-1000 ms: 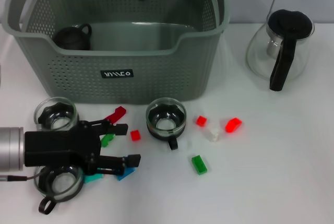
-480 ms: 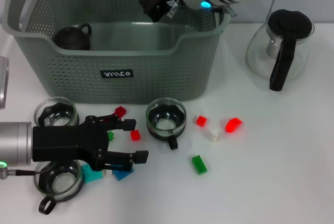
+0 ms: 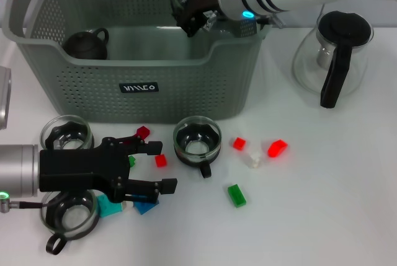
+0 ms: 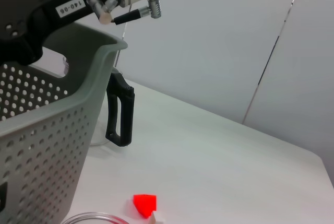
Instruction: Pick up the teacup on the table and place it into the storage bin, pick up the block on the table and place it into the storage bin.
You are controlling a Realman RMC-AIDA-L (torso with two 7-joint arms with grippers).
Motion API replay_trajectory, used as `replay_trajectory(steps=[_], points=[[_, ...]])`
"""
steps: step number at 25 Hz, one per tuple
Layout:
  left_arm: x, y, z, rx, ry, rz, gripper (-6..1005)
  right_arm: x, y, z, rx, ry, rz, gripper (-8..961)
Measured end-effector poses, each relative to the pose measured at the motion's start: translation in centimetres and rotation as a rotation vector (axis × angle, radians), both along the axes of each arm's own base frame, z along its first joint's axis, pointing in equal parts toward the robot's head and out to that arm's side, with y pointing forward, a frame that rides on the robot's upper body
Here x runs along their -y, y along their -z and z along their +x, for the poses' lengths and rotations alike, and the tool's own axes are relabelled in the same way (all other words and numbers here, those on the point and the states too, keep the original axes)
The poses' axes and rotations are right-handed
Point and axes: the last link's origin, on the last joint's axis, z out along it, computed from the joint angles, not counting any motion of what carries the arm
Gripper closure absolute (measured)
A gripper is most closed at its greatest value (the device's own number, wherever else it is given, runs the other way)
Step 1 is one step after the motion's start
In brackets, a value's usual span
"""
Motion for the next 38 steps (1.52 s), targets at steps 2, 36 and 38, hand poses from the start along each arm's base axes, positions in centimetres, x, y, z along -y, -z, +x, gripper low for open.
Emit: replay_trajectory(steps=[2,36,38], points=[[0.0,0.0,0.0,0.000,-0.001,-0.001,96,0.0,0.0,0.1,0.001,0.005,-0.003,879],[0.6,0.7,-0.1,0.018,-0.014,-0.018,96,0.4,0.0,1.9,0.020,0.119,-0.029,849],[0.6,0.7,-0.1,0.020,-0.016,-0.019,96,0.4,0.0,1.8,0.019,0.116,-0.028,847]])
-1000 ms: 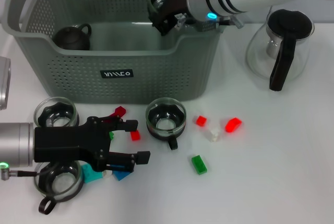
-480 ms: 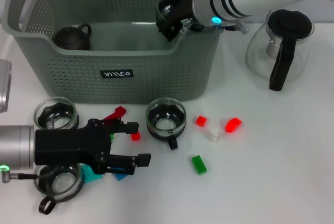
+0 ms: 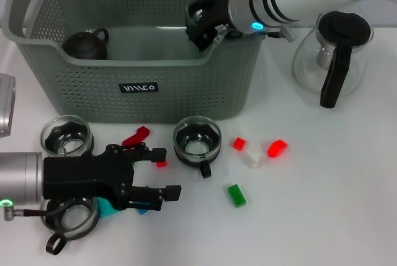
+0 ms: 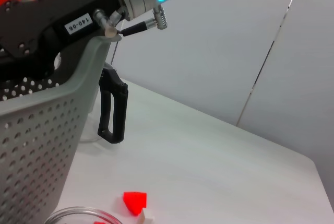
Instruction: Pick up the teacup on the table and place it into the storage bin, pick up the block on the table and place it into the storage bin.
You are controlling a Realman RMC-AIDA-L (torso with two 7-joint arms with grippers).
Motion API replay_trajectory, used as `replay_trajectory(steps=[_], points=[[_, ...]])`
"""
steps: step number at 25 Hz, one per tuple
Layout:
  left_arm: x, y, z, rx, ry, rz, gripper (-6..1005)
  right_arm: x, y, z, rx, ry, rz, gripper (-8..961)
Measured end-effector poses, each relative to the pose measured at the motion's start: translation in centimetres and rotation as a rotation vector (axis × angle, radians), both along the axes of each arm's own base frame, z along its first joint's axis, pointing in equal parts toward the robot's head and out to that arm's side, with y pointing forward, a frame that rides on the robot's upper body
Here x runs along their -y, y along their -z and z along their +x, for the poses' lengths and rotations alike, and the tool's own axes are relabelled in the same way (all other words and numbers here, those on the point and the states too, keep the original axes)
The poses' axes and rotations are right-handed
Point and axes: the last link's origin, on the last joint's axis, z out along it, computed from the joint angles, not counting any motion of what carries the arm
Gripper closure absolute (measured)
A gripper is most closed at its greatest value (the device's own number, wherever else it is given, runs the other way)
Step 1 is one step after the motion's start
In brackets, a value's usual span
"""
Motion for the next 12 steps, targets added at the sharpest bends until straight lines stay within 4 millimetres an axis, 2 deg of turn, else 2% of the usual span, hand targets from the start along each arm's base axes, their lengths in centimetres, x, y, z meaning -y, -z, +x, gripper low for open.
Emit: replay_trajectory(steps=[12], points=[[0.09,0.03,-0.01,0.001,0.000,-0.004,97,0.01,-0.27,-0.32,-0.010,-0.001,-0.008,837]])
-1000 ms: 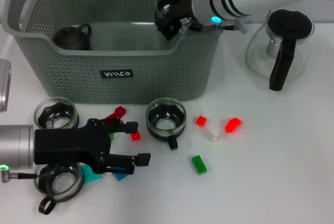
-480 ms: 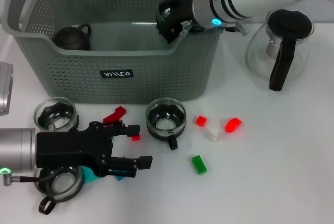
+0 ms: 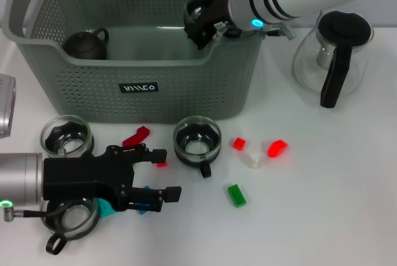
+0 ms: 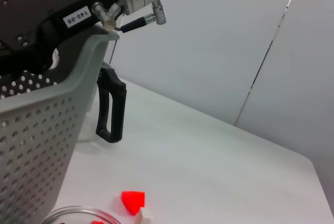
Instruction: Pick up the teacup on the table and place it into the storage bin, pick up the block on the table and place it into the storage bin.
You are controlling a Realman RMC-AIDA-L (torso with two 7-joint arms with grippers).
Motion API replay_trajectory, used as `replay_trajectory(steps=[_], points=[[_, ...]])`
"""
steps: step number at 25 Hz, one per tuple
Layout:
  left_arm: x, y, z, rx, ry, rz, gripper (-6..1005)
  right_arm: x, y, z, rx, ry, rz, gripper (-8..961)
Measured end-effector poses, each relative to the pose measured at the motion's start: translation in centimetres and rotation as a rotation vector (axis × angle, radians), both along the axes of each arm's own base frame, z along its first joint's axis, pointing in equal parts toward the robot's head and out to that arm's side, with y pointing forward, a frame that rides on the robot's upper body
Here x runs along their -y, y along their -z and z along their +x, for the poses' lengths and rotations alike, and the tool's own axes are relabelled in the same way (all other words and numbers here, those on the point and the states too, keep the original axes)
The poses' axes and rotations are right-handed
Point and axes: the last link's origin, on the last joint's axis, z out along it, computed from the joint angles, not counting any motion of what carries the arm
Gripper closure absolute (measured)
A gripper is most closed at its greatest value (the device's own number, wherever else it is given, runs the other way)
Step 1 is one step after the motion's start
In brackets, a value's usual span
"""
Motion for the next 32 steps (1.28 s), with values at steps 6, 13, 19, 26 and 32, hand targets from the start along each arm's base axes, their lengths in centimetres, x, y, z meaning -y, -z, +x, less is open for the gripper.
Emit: replay_trajectory(steps=[6,13,19,26,32], points=[[0.0,0.0,0.0,0.002,0.001,-0.001,97,0.2,-0.1,-0.2,-0.006,-0.002,-0.016,831],[0.2,0.0,-0.2,0.000,-0.008,0.000,96,0.2,-0.3,-0.4,-0.013,-0.011,-0.012,825],[0.4,0.0,-0.3,0.006,-0.011,0.000,96,0.4,-1.2,-1.1,-0.055,-0.043,0.003,509],[0.5,-0.2,-0.4,0.006,-0.013,0.001,96,1.3,-4.2,-1.7,-0.161,-0.132,0.093,334],[0.4,-0.4,-0.5,0.003,-0.012,0.002,97,3.5,-8.0,-1.8,-0.337,-0.152,0.115,336]])
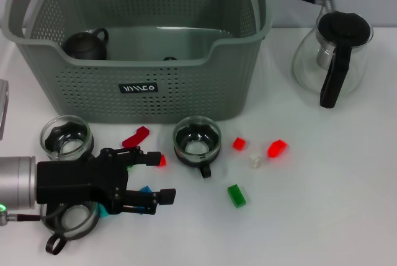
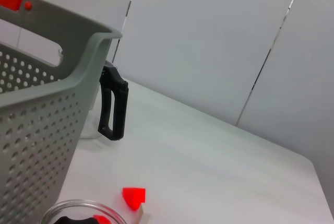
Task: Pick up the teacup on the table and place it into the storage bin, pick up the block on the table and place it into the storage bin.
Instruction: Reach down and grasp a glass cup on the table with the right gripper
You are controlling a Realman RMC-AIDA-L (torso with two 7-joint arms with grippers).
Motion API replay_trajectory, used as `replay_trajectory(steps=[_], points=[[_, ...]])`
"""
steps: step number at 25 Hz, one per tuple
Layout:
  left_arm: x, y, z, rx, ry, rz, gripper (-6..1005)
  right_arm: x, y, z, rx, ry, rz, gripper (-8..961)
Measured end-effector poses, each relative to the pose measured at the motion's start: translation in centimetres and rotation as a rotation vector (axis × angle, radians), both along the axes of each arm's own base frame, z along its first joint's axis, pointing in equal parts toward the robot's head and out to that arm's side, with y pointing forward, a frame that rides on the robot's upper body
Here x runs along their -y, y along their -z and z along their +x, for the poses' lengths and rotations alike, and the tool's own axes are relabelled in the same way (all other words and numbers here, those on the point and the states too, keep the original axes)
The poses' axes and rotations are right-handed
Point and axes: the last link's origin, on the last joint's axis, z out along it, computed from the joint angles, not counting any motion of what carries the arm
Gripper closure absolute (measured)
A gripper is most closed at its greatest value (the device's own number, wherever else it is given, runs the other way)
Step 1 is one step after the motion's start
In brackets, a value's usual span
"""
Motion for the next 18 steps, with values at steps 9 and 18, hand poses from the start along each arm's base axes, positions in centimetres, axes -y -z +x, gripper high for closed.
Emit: replay_trajectory(steps=[9,18], points=[[0.1,-0.1,-0.2,-0.020,0.035,0.011,97,4.1,-3.8,2.1,-0.196,-0.002,-0.279,306],[0.4,-0.1,0.0,-0.007,0.047,-0.003,96,7.7,-4.4,4.7,-0.082,-0.055,-0.512,250]])
